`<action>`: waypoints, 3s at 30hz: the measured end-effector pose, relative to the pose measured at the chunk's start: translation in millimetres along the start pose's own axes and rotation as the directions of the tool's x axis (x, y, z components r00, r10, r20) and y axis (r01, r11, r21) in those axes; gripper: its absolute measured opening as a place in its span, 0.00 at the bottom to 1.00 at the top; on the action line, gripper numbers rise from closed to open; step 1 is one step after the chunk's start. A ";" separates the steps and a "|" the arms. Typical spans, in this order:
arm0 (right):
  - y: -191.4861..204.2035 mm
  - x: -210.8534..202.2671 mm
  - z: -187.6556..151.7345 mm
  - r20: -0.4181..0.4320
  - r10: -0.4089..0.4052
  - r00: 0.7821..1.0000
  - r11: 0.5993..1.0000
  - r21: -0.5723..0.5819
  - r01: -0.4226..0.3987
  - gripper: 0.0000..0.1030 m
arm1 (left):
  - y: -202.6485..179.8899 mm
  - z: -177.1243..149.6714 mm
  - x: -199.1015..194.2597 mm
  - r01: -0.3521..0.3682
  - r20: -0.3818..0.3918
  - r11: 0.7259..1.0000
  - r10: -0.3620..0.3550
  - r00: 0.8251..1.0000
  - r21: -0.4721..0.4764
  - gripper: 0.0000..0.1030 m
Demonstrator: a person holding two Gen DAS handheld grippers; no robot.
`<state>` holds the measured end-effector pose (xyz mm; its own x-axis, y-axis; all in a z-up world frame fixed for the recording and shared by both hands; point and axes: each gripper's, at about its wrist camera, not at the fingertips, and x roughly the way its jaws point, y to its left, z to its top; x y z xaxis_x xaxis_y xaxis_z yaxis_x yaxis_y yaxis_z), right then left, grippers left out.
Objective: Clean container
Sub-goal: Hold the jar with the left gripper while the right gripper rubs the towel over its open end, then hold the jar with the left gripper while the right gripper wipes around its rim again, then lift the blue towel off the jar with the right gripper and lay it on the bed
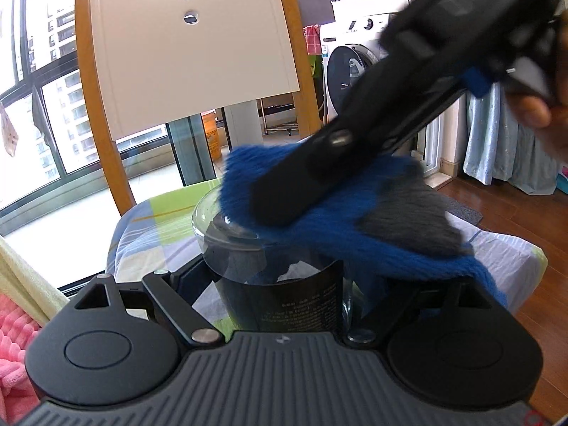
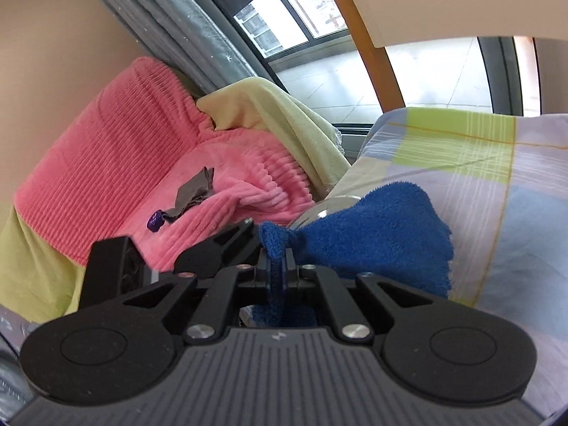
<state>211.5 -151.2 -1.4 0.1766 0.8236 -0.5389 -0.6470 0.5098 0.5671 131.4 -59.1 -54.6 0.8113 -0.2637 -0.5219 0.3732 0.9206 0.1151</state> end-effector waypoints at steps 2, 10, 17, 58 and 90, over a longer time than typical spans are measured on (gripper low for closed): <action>-2.4 6.5 1.5 0.002 0.015 1.000 1.000 0.006 -0.015 0.02 | 3.6 3.4 6.6 0.000 -0.002 1.000 0.000 1.000 -0.002 0.84; 16.0 14.3 8.4 0.034 -0.098 0.995 0.984 -0.145 0.102 0.00 | 24.0 -50.1 -45.7 0.027 0.007 0.999 -0.027 1.000 0.023 0.84; 36.2 16.4 4.9 0.102 -0.246 0.964 0.928 -0.261 0.264 0.00 | 35.1 -55.8 -77.3 0.028 0.009 0.999 -0.028 1.000 0.021 0.84; 20.3 11.9 5.4 0.097 -0.039 0.995 0.987 -0.152 0.053 0.04 | 154.8 -63.7 -171.2 0.047 0.003 0.998 -0.047 0.999 0.045 0.83; -6.7 -118.6 -60.2 0.359 -0.583 0.729 0.806 0.144 0.574 0.05 | 95.1 -69.4 -106.5 0.038 0.009 0.997 -0.038 0.999 0.060 0.83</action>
<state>150.3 -267.2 21.2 0.7721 0.3921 -0.5001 -0.3133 0.9195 0.2372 49.3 76.5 -46.8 0.8004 -0.3011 -0.5183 0.4297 0.8911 0.1459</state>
